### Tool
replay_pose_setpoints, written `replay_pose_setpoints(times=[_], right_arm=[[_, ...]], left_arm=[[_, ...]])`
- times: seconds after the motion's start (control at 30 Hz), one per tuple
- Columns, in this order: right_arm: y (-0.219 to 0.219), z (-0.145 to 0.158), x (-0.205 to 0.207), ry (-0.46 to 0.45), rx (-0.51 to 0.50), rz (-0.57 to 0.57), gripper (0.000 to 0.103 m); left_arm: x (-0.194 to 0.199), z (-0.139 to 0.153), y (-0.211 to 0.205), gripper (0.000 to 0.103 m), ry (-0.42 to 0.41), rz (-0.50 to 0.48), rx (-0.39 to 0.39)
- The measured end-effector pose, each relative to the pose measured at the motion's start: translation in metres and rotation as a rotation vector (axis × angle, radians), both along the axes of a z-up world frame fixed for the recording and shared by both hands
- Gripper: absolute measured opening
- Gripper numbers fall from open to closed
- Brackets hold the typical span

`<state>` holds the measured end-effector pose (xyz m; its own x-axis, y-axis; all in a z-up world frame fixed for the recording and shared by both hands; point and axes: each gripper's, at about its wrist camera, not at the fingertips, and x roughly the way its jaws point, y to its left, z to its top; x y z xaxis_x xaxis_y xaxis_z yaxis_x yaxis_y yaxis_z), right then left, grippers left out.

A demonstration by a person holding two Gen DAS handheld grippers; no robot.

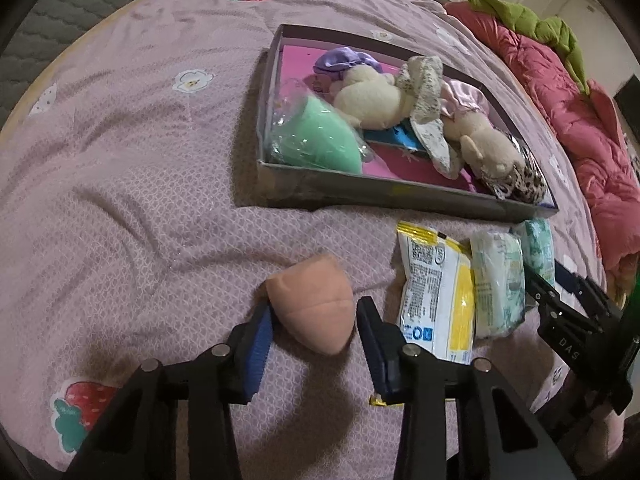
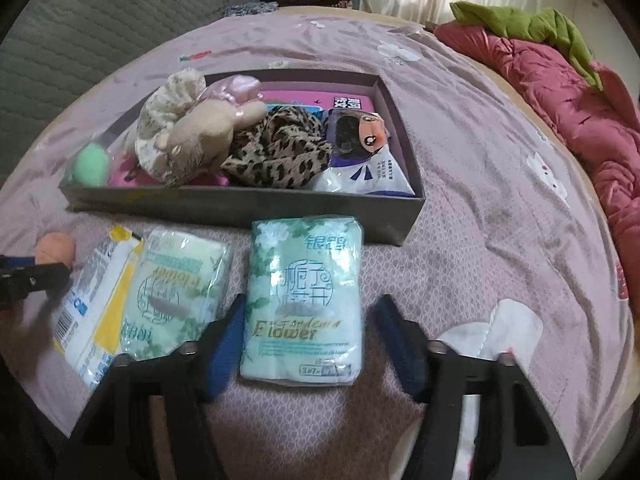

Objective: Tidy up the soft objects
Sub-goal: 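Grasp the pink makeup sponge with the left gripper while the right gripper grasps a Flower tissue pack, then carry the sponge with the left gripper while the right gripper carries the tissue pack over the box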

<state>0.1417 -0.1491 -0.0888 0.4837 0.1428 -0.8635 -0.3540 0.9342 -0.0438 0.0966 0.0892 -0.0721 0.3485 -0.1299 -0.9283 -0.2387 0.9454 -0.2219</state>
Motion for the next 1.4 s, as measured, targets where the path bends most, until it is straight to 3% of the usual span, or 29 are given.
replay_pose_setpoints(times=[0.3,0.73,1.4], right_arm=[[-0.005,0.015,-0.005,-0.025,0.047,0.01,0.05],[-0.01,0.079,-0.011,-0.14,0.135,0.004,0.05],[0.008,0.122,0.012,-0.233,0.167,0.028,0.05]], left_arm=[[0.002,0.005,0.006,0.038,-0.037,0.014,-0.007],[0.007,0.065,-0.011,0.038,-0.201,-0.025,-0.033],[0.045,0.099,-0.024,0.038,-0.278,-0.051,-0.014]])
